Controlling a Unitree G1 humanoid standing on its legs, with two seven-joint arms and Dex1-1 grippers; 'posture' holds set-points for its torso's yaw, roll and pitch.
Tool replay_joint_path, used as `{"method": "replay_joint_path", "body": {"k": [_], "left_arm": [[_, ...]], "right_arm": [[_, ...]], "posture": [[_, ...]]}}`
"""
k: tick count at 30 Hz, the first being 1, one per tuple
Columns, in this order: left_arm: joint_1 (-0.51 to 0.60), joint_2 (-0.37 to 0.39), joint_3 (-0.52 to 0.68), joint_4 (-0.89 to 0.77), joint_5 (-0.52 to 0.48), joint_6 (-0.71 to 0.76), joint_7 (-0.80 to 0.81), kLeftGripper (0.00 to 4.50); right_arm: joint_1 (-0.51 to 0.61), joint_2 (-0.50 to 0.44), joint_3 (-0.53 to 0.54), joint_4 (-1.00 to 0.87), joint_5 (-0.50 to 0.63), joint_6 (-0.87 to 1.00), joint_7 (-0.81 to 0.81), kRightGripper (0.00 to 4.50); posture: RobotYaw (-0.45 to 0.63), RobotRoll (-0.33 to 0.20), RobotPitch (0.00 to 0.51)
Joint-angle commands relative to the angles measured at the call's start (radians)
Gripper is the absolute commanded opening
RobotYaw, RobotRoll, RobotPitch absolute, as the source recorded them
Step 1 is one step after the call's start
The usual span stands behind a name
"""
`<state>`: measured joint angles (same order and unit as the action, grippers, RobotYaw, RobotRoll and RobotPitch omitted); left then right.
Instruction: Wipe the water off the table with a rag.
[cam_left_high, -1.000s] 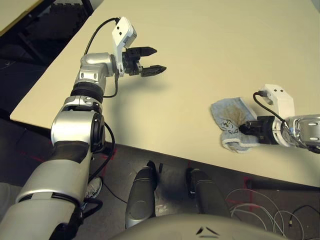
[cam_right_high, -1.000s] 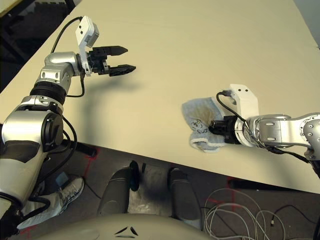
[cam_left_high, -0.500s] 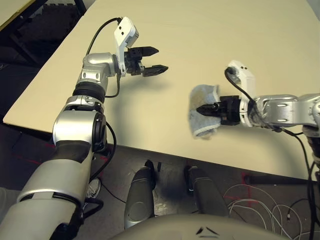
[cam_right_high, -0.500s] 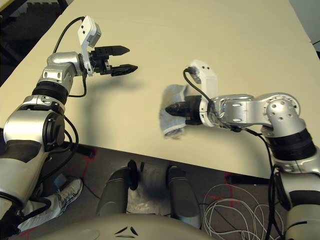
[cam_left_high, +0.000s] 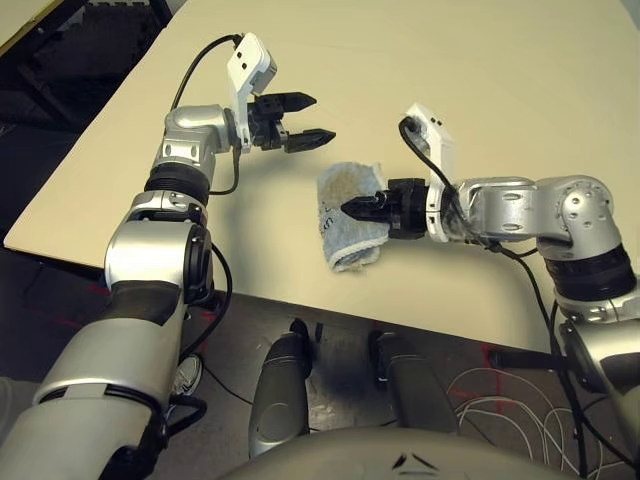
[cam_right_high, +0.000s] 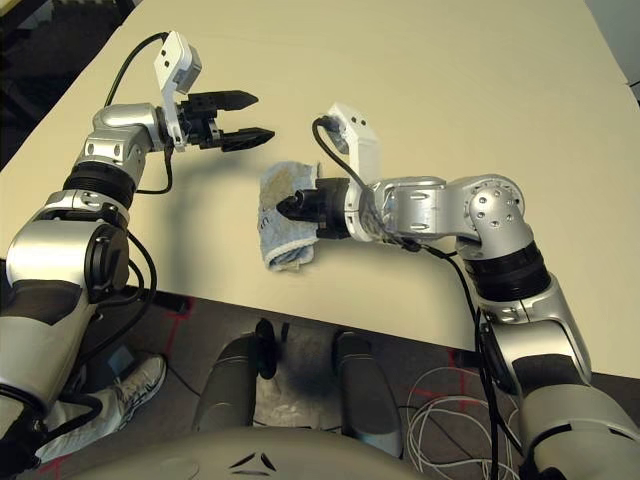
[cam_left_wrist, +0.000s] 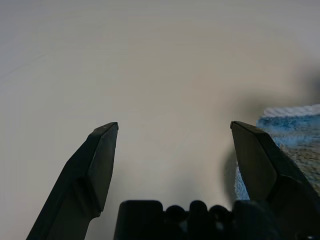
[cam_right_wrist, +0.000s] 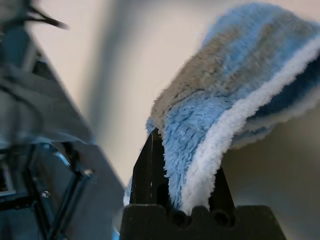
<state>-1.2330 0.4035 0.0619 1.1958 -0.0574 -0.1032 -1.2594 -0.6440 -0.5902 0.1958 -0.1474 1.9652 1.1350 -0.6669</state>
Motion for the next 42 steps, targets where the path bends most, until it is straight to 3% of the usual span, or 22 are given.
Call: {"method": "replay_joint_path", "body": {"k": [1,9,14,18,25,32,38,42], "left_arm": [[0.004,0.0,0.004,0.002,-0.009,0.001,-0.007,4.5],[0.006,-0.005,0.004,0.004,-0.007,0.0,-0.005,4.5],[0.008,-0.009,0.005,0.005,-0.008,-0.001,-0.004,4.5],[0.008,-0.01,0.005,0.007,-0.007,-0.001,-0.002,4.5],[0.0,-0.009,0.006,0.014,-0.004,0.0,0.007,4.5],[-0.005,-0.006,0.007,0.013,-0.005,0.001,0.01,4.5],[-0.002,-0.005,0.009,0.011,-0.005,0.001,0.01,4.5],[-0.003,-0.004,0.009,0.011,-0.005,0.001,0.012,4.5]], "right_arm": [[0.044,-0.058,0.01,-0.005,0.007,0.015,-0.034,0.12],[0.101,-0.236,-0.015,0.013,0.007,0.014,-0.087,0.12],[0.06,-0.304,-0.046,0.132,-0.009,-0.022,-0.123,0.12],[-0.032,-0.262,-0.066,0.228,-0.078,-0.041,-0.104,0.12],[-0.22,-0.076,-0.035,0.258,-0.107,0.024,-0.018,0.12],[-0.411,0.021,-0.068,0.438,-0.391,0.066,0.18,0.12],[-0.555,0.061,-0.043,0.702,-0.795,-0.054,0.49,0.12],[-0.595,0.084,-0.054,0.862,-1.007,-0.123,0.644,0.12]], "posture": [[-0.05,0.0,0.248],[-0.06,0.0,0.249],[-0.07,0.0,0.246],[-0.07,0.0,0.241],[-0.06,0.0,0.237],[-0.05,0.0,0.236],[-0.04,0.0,0.24],[-0.04,0.0,0.24]]}}
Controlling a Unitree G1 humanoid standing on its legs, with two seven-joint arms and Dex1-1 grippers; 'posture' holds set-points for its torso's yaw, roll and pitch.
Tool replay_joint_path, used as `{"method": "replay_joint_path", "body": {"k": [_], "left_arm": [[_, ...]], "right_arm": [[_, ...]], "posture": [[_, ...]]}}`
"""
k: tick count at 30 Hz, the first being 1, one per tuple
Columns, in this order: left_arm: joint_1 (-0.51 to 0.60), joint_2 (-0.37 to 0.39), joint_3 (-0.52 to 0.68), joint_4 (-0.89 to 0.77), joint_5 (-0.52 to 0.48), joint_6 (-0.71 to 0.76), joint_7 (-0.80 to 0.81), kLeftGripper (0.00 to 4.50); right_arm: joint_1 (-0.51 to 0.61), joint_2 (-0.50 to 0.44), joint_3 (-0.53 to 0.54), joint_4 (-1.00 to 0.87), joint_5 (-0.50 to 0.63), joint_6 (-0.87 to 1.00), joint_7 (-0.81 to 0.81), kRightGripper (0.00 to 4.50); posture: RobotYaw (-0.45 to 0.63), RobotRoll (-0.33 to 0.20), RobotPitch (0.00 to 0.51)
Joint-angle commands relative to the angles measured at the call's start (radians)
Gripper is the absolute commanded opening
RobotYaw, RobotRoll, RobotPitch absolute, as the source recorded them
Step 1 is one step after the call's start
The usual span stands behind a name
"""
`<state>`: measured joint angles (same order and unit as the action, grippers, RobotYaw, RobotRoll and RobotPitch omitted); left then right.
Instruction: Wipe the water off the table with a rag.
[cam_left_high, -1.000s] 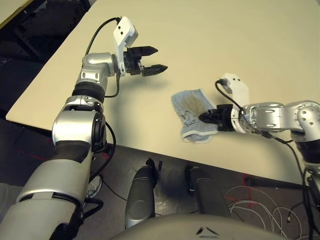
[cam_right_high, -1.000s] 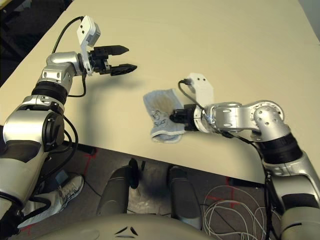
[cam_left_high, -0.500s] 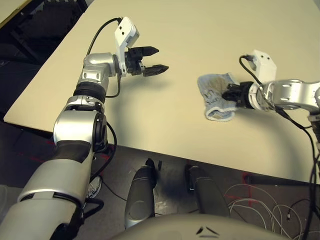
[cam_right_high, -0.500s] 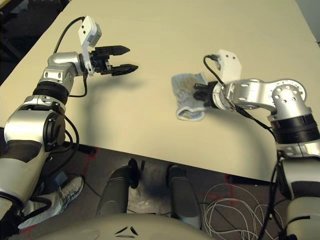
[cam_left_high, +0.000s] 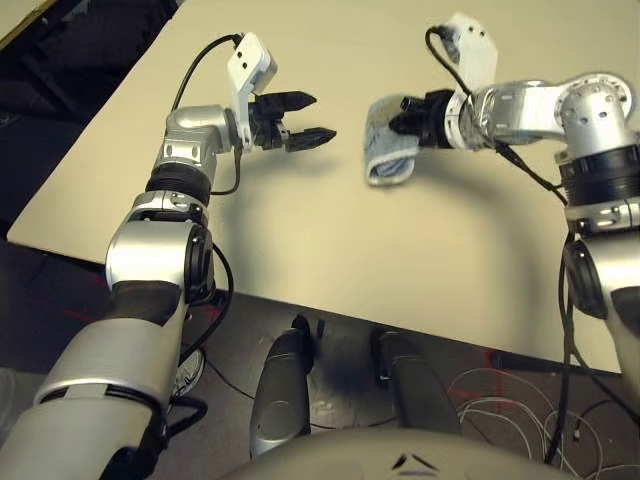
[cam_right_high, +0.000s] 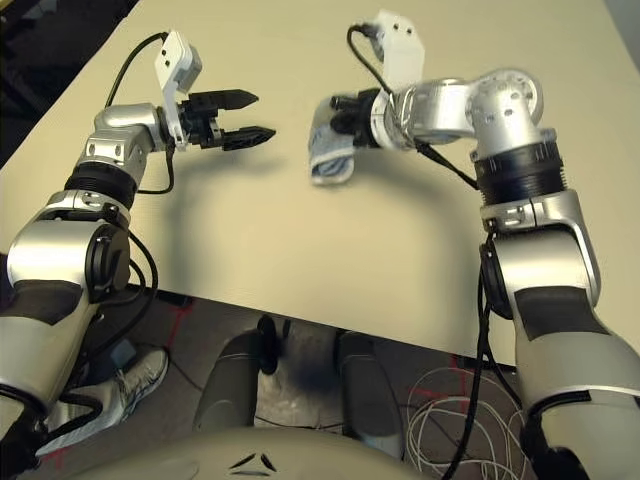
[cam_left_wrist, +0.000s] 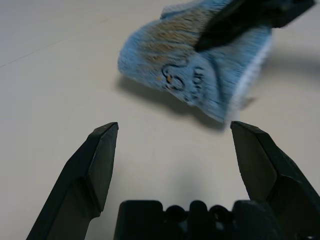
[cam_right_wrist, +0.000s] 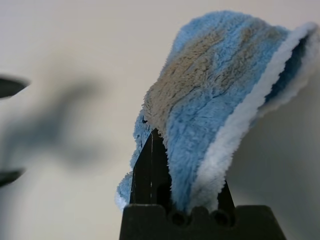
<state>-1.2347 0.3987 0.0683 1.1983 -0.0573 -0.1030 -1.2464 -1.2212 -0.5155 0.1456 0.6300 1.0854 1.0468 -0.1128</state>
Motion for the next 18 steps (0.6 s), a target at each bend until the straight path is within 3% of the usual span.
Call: {"method": "replay_joint_path", "body": {"k": [1,8,18], "left_arm": [[-0.001,0.001,0.003,0.009,-0.005,0.001,0.0,4.5],[0.005,0.003,0.004,0.006,-0.007,0.001,0.0,4.5],[-0.001,-0.002,0.004,0.016,-0.004,0.001,0.009,4.5]], "right_arm": [[-0.018,0.012,-0.012,0.116,-0.171,-0.044,0.112,0.12],[0.069,-0.04,-0.093,0.145,-0.356,0.041,0.199,0.12],[0.173,-0.218,-0.212,0.041,-0.48,0.239,0.279,0.12]], "posture": [[-0.04,0.0,0.24],[-0.04,0.0,0.244],[-0.08,0.0,0.237]]}}
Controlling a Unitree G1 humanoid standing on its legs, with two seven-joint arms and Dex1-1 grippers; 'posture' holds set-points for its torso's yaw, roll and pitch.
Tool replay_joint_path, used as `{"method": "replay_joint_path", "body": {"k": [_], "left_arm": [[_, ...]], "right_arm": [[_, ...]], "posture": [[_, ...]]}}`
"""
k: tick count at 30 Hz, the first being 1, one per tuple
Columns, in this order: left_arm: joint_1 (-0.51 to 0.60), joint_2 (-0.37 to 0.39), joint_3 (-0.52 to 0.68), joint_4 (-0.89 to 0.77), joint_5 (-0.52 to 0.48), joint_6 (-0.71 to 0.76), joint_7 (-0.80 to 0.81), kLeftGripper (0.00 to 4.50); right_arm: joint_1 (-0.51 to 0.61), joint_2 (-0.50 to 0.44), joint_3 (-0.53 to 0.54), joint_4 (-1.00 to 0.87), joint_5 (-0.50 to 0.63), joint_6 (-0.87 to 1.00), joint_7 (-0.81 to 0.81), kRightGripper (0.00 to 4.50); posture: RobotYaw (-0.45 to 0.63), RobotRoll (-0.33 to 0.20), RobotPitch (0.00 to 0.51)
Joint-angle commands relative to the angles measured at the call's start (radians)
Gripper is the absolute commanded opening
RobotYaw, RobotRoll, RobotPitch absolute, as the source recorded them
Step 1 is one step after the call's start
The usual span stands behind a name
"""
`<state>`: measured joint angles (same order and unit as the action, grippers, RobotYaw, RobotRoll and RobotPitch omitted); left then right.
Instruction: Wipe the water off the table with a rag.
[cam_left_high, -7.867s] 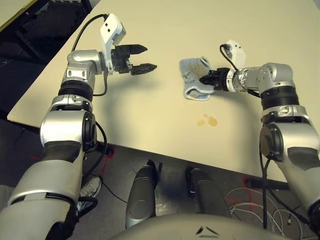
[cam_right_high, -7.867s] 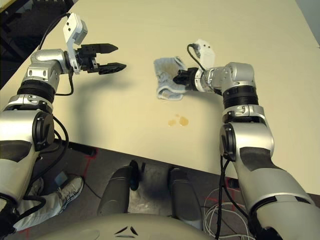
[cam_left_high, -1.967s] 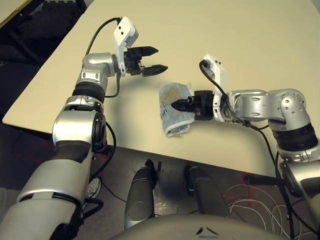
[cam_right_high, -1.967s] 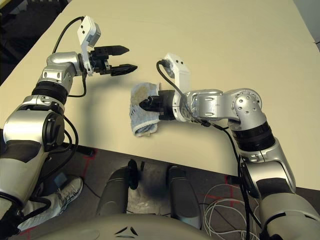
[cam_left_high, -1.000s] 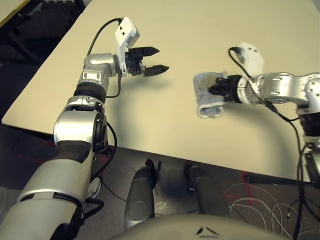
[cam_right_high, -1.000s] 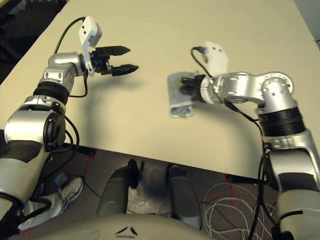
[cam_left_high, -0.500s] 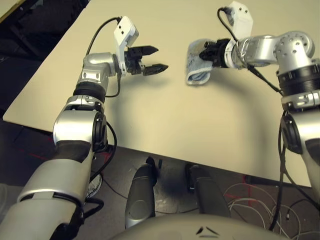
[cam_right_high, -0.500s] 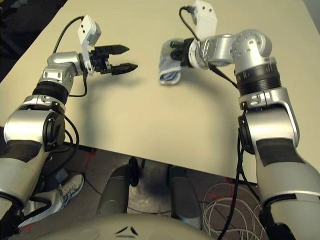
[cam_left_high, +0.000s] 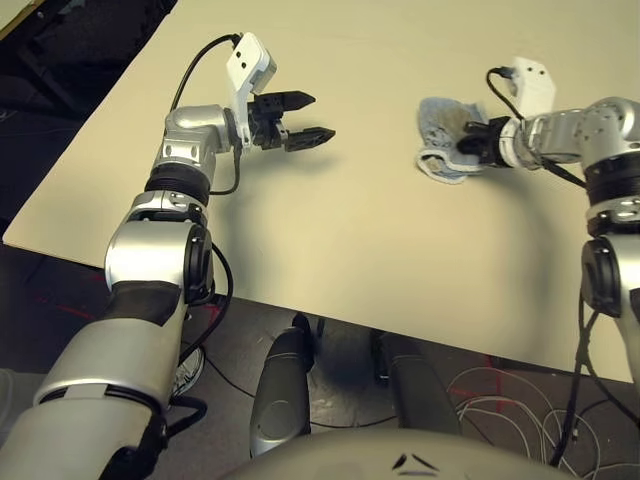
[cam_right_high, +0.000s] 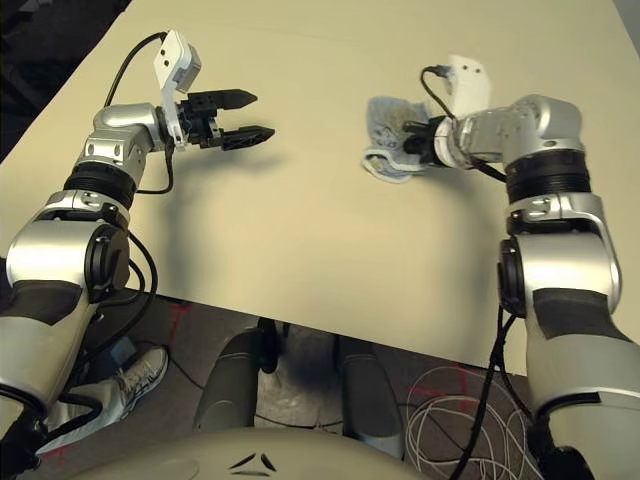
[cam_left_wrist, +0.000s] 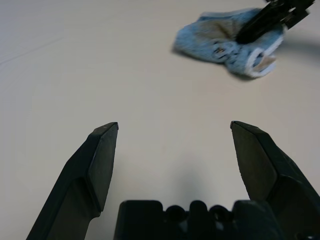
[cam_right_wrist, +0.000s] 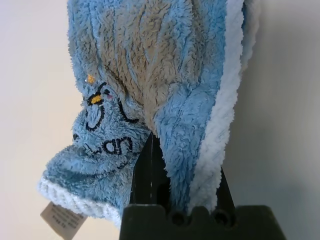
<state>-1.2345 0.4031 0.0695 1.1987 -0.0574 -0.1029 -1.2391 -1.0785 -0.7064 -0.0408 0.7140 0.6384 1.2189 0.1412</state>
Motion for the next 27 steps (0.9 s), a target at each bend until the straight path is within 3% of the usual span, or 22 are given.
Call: {"method": "replay_joint_path", "body": {"k": [1,5,9,14,17,20,22,27], "left_arm": [[-0.002,-0.01,0.002,0.017,-0.004,0.001,0.003,4.5],[-0.005,-0.022,0.001,0.02,-0.003,0.001,0.003,4.5],[-0.01,-0.024,0.003,0.016,-0.005,0.004,0.0,4.5],[-0.013,0.005,0.02,-0.006,-0.019,0.009,0.005,4.5],[-0.013,0.026,0.038,-0.005,-0.022,-0.002,0.068,4.5],[0.013,0.038,0.053,0.003,-0.018,-0.033,0.154,4.5],[0.032,0.033,0.07,0.018,-0.016,-0.068,0.264,4.5],[0.074,0.012,0.151,0.056,-0.035,-0.178,0.602,4.5]], "right_arm": [[0.039,-0.03,-0.034,-0.053,-0.043,0.077,0.033,0.12],[0.057,-0.01,-0.075,-0.079,-0.067,0.11,0.054,0.12],[0.087,0.019,-0.113,-0.139,-0.074,0.103,0.09,1.47],[0.088,-0.111,-0.039,-0.255,-0.1,0.088,0.26,3.27],[0.023,-0.187,-0.036,-0.186,-0.177,-0.044,0.3,4.47],[0.003,-0.231,-0.02,-0.039,-0.319,-0.351,0.285,4.49],[0.021,-0.203,-0.057,0.085,-0.376,-0.664,0.262,4.49],[0.1,-0.1,-0.19,0.366,-0.366,-1.102,0.244,4.49]], "posture": [[-0.08,0.0,0.237],[-0.08,0.0,0.233],[-0.06,0.0,0.228],[-0.03,0.0,0.213],[-0.02,0.0,0.202],[-0.03,0.0,0.197],[-0.03,0.0,0.195],[-0.02,0.0,0.208]]}}
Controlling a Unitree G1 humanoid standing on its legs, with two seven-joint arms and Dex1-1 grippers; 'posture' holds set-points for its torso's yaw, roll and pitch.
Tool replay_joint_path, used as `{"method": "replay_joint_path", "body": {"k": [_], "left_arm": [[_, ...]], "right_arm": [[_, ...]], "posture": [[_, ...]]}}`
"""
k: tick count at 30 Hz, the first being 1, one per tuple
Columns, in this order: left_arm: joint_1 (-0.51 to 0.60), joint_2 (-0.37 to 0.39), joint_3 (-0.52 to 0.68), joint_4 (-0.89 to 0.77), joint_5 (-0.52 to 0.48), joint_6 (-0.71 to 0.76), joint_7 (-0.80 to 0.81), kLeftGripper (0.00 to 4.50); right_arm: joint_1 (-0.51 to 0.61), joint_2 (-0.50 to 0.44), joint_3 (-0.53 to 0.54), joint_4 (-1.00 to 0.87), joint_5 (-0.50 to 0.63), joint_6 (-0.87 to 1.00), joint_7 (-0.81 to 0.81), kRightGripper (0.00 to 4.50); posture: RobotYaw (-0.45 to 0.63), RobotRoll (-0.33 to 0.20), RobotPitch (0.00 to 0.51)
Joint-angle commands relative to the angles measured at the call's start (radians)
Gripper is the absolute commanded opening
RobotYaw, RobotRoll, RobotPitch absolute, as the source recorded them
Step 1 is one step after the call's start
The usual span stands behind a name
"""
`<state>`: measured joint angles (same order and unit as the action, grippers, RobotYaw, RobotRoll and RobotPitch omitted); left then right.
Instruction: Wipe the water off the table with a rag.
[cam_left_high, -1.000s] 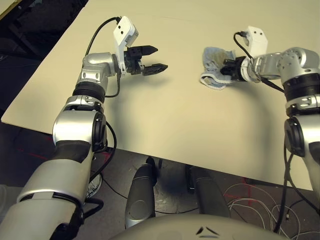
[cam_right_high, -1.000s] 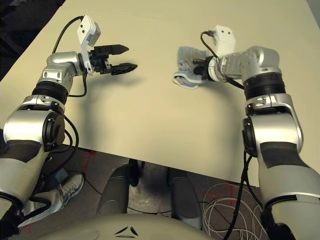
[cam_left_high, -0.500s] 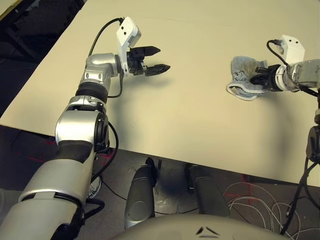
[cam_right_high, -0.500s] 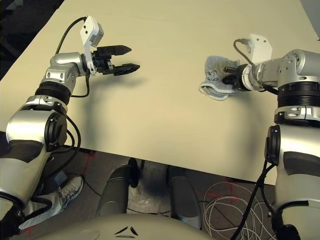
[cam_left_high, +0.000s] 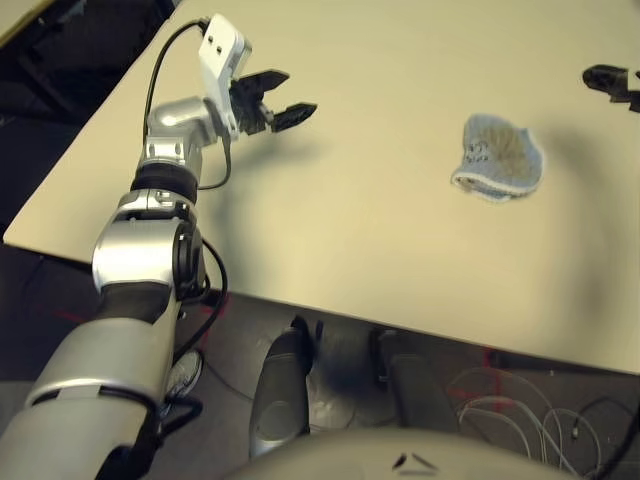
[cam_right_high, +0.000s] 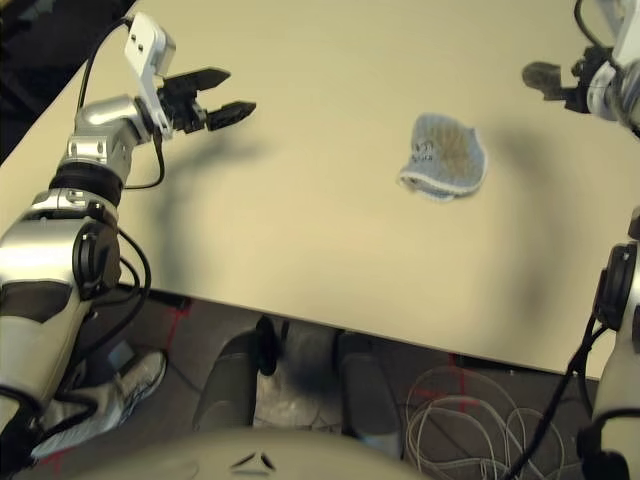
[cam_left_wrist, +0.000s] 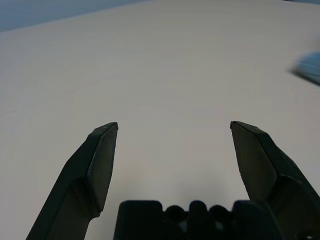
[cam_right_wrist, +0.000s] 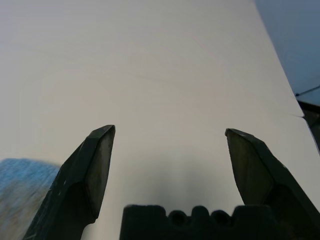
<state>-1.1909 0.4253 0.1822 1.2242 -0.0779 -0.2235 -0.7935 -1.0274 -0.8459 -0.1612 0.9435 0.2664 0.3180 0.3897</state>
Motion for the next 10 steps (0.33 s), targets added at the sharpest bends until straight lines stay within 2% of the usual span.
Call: {"method": "replay_joint_path", "body": {"k": [1,6,10], "left_arm": [[0.038,-0.012,0.054,0.04,-0.017,-0.069,0.222,4.5],[0.092,-0.011,0.067,0.066,0.014,-0.108,0.418,4.5],[0.12,-0.014,0.068,0.077,0.017,-0.103,0.473,4.5]], "right_arm": [[0.067,0.055,-0.084,0.176,0.003,-0.264,-0.002,4.49],[0.12,0.087,-0.122,0.287,-0.023,-0.421,-0.057,4.49],[0.145,0.088,-0.157,0.322,-0.024,-0.442,-0.115,4.49]], "posture": [[-0.01,0.0,0.213],[-0.02,0.0,0.224],[-0.03,0.0,0.219]]}}
